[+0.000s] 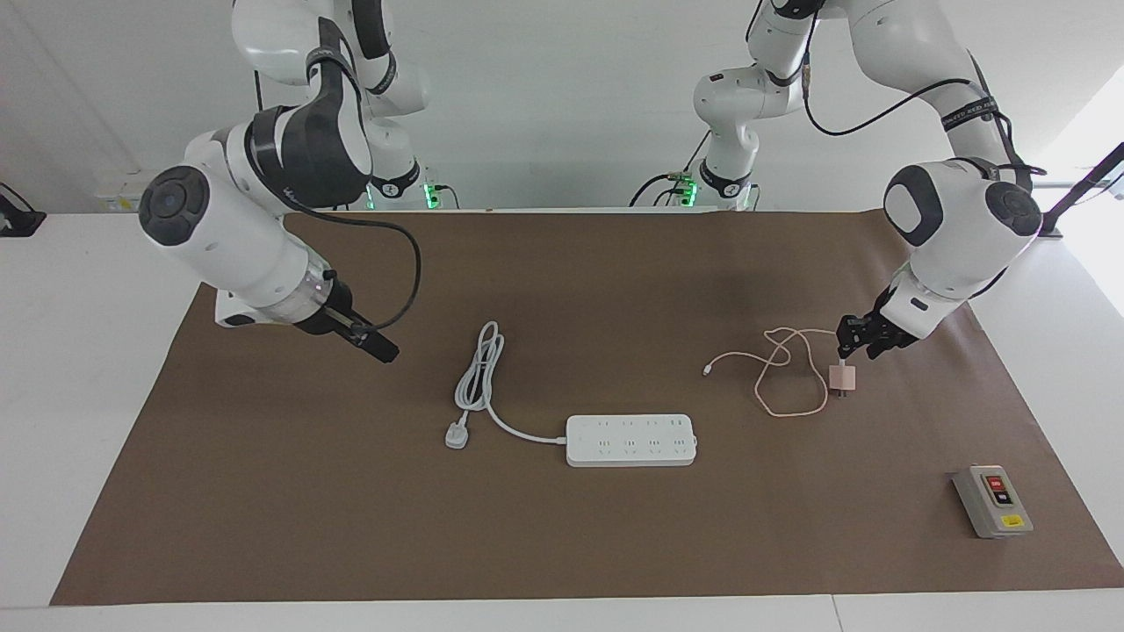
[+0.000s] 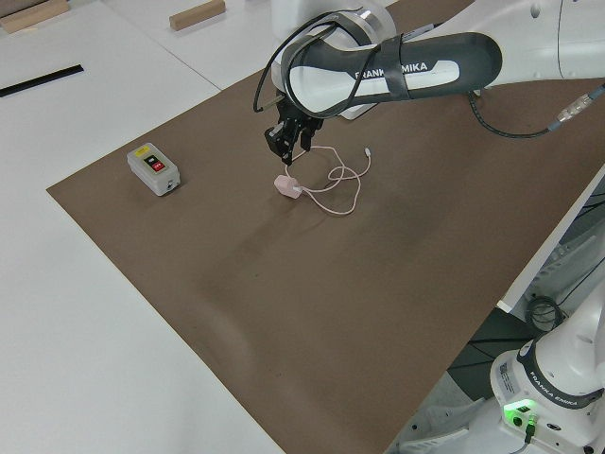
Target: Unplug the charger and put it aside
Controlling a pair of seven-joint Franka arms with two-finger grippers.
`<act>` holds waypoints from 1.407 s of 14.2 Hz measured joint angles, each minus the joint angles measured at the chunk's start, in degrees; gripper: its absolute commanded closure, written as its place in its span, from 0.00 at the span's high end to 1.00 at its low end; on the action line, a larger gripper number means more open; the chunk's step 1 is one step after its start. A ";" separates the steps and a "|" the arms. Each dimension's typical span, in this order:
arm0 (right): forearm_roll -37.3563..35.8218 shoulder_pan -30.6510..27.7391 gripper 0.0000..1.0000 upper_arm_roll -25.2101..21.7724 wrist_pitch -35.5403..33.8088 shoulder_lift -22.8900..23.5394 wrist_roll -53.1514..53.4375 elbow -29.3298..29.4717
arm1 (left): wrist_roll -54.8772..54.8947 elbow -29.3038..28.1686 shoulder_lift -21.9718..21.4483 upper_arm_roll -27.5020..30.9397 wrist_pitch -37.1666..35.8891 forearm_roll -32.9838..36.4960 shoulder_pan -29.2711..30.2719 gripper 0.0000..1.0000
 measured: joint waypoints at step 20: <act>-13.78 -7.22 1.00 0.59 0.97 -26.39 -44.39 -17.63 | -18.53 12.40 -8.00 -1.08 -24.91 4.31 -3.73 1.00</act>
